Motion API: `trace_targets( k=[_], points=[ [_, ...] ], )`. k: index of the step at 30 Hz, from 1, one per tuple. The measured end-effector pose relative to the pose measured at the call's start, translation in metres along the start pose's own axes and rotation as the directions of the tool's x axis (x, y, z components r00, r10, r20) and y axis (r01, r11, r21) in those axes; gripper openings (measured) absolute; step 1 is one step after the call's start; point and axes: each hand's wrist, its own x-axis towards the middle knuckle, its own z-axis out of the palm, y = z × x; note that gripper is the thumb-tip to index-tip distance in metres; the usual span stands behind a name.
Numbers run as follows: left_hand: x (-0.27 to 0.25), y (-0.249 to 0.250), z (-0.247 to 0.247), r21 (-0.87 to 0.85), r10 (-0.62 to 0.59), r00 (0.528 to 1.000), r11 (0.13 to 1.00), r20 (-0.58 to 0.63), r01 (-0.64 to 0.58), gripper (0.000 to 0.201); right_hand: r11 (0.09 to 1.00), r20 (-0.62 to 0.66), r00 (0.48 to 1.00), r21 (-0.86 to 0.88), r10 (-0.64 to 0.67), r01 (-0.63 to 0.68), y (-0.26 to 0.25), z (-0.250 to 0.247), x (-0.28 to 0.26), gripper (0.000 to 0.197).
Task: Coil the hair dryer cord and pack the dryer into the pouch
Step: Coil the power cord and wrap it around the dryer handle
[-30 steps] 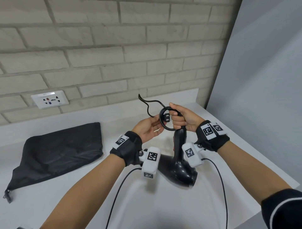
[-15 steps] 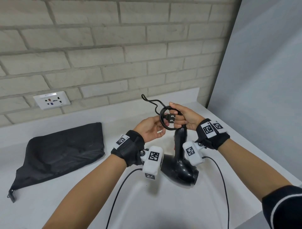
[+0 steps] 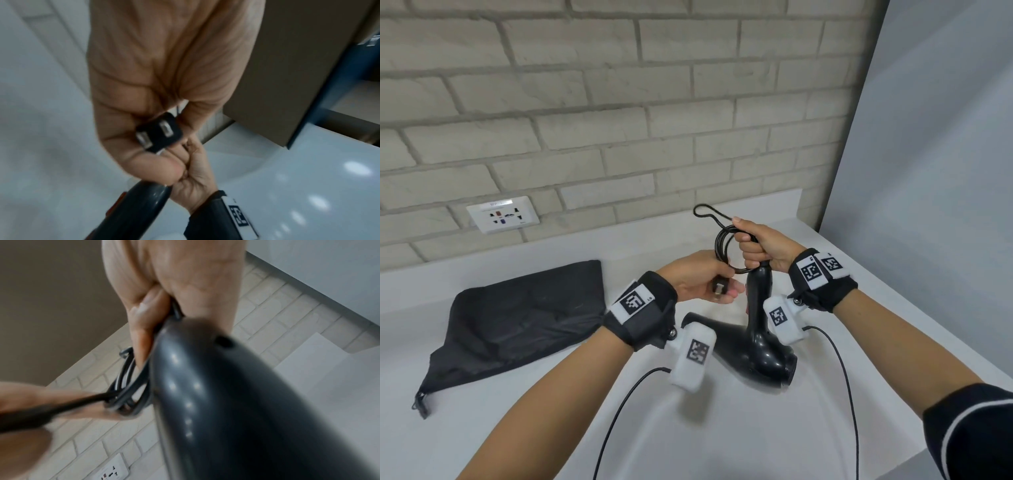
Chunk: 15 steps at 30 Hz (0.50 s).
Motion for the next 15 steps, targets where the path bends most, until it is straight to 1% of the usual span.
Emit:
trace_targets(
  k=[1,3,5,6,7,9,10,11,12,13,14,15],
  points=[
    [-0.007,0.0,-0.002,0.093,0.014,1.0,0.996,-0.018,-0.013,0.015,1.0,-0.008,1.0,0.015,-0.004,0.004,0.001,-0.002,0.0,0.046],
    [-0.025,-0.002,-0.01,0.218,0.078,0.997,0.973,-0.019,-0.072,0.023,0.998,-0.035,0.999,0.053,-0.013,0.015,0.003,-0.008,0.001,0.045],
    [-0.044,-0.008,-0.028,0.25,0.17,0.985,0.954,-0.003,-0.164,0.03,0.995,-0.072,0.997,0.096,-0.02,0.027,0.005,-0.017,0.001,0.044],
    [-0.053,-0.012,-0.041,0.215,0.218,0.976,0.954,-0.019,-0.209,0.029,0.993,-0.087,0.996,0.116,-0.019,0.029,0.007,-0.022,0.0,0.044],
    [-0.06,-0.015,-0.055,0.147,0.258,0.964,0.958,-0.07,-0.246,0.027,0.991,-0.096,0.995,0.132,-0.018,0.031,0.008,-0.026,-0.001,0.044],
    [-0.063,-0.022,-0.087,0.009,0.281,0.926,0.957,-0.252,-0.289,0.024,0.989,-0.102,0.995,0.142,-0.02,0.035,0.01,-0.03,-0.002,0.044],
    [-0.06,-0.029,-0.102,0.017,0.263,0.9,0.961,-0.348,-0.275,0.028,0.989,-0.101,0.995,0.142,-0.021,0.036,0.01,-0.031,-0.002,0.044],
    [-0.052,-0.04,-0.114,0.104,0.236,0.87,0.972,-0.432,-0.213,0.033,0.989,-0.096,0.995,0.142,-0.022,0.036,0.009,-0.03,-0.002,0.044],
    [-0.044,-0.054,-0.123,0.246,0.215,0.845,0.964,-0.489,-0.103,0.035,0.989,-0.087,0.996,0.141,-0.024,0.036,0.009,-0.029,-0.001,0.044],
    [-0.032,-0.073,-0.13,0.412,0.192,0.841,0.91,-0.506,0.039,0.033,0.99,-0.075,0.997,0.137,-0.024,0.034,0.008,-0.027,-0.001,0.044],
    [-0.021,-0.094,-0.131,0.548,0.143,0.859,0.817,-0.492,0.179,0.027,0.991,-0.065,0.998,0.134,-0.021,0.029,0.008,-0.026,-0.001,0.044],
    [-0.012,-0.113,-0.127,0.639,0.088,0.873,0.718,-0.48,0.278,0.02,0.991,-0.056,0.998,0.128,-0.018,0.025,0.007,-0.024,0.0,0.044]
  ],
)
